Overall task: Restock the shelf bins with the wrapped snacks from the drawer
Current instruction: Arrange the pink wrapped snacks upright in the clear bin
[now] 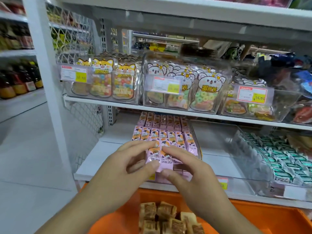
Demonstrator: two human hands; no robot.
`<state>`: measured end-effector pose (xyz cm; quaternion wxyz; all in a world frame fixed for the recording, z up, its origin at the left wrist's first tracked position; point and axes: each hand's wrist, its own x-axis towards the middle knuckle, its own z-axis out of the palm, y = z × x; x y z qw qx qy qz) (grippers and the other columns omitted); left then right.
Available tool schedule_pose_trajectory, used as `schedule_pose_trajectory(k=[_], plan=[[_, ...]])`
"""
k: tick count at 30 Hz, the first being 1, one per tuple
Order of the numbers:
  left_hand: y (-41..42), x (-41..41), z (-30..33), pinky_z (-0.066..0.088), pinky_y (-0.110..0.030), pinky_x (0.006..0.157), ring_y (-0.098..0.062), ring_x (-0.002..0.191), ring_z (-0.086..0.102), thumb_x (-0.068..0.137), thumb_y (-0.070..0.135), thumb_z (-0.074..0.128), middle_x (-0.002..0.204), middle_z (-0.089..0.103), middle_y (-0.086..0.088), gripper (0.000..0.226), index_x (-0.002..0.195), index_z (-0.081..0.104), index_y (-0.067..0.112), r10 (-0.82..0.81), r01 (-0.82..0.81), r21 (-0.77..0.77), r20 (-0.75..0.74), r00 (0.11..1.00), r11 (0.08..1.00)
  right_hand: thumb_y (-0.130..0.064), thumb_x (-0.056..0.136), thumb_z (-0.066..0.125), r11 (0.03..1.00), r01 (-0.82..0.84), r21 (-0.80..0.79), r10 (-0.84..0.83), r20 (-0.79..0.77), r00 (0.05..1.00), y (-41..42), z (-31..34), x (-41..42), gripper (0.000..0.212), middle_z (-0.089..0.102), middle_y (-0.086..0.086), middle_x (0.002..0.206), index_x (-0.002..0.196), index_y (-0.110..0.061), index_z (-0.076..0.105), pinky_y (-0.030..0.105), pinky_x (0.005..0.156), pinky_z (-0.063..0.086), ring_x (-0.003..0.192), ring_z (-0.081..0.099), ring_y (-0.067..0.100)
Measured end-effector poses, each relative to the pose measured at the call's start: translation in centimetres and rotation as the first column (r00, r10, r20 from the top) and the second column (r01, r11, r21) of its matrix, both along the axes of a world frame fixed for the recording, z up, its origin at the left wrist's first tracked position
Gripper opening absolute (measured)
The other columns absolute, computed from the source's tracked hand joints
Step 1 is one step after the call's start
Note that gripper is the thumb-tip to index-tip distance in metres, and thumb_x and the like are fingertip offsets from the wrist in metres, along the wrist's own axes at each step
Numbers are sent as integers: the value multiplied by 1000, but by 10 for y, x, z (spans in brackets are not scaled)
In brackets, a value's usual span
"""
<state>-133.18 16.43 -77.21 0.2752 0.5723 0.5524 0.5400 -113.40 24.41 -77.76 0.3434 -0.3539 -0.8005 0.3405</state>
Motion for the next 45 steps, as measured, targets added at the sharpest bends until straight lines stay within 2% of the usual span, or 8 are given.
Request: schedule_pose_trajectory(k=[5, 9, 14, 19, 26, 33, 42, 45], plan=[[46, -33, -3, 53, -30, 104, 7, 117, 64, 83, 46, 83, 131, 65, 31, 46, 128, 70, 47, 99, -96, 33, -103, 990, 995, -43, 96, 71, 995, 4, 102, -12, 78, 997, 43, 3, -36, 51, 46, -38, 150, 142, -57, 54, 19, 120, 32, 139, 34, -21], [87, -65, -6, 43, -11, 98, 18, 115, 56, 90, 46, 74, 125, 65, 37, 41, 129, 66, 53, 194, -189, 46, -298, 935, 981, -45, 99, 68, 974, 6, 228, -55, 209, 976, 86, 8, -67, 54, 41, -38, 149, 149, -51, 50, -10, 100, 15, 138, 34, -17], [133, -87, -15, 43, -20, 105, 14, 120, 58, 95, 35, 73, 124, 69, 30, 35, 130, 70, 36, 155, -149, 46, -228, 961, 988, -49, 101, 63, 968, 9, 253, -90, 310, 946, 135, 6, -97, 50, 68, -12, 133, 148, -37, 54, 30, 100, 48, 122, 61, 14], [167, -103, -20, 41, 3, 87, 19, 109, 60, 99, 28, 69, 117, 72, 27, 26, 125, 71, 34, 137, -138, -2, -138, 981, 990, -55, 105, 52, 979, 32, 200, -127, 483, 866, 169, 10, -115, 53, 68, 5, 122, 154, -42, 40, 31, 78, 44, 109, 63, 32], [198, -116, -30, 41, 6, 76, 29, 95, 57, 99, 26, 71, 114, 71, 28, 27, 124, 70, 36, 180, -183, -36, -75, 981, 982, -52, 103, 57, 971, -18, 238, -93, 447, 890, 198, 1, -135, 57, 55, 1, 150, 155, -40, 36, 37, 102, 48, 128, 57, 33], [213, -127, -39, 50, -31, 110, 2, 116, 66, 97, 19, 73, 124, 72, 20, 35, 128, 69, 34, 155, -161, -94, -74, 985, 982, -49, 103, 59, 981, -13, 194, -75, 440, 895, 198, 7, -134, 53, 51, -11, 117, 153, -42, 42, 7, 42, 33, 62, 38, -3], [211, -118, -30, 42, -9, 85, 8, 112, 59, 104, 22, 57, 129, 62, 25, 45, 142, 58, 46, 136, -152, -166, -101, 985, 974, -42, 104, 58, 989, -5, 149, -65, 458, 887, 190, 13, -136, 52, 59, -5, 140, 153, -47, 40, 28, 78, 43, 96, 56, 15], [206, -116, -31, 42, -18, 101, 4, 122, 56, 102, 27, 57, 136, 58, 30, 49, 142, 54, 54, 134, -145, -166, -73, 988, 975, -41, 104, 59, 989, -24, 144, -43, 443, 896, 188, 14, -134, 56, 56, -4, 147, 155, -48, 37, 29, 85, 41, 102, 50, 13]])
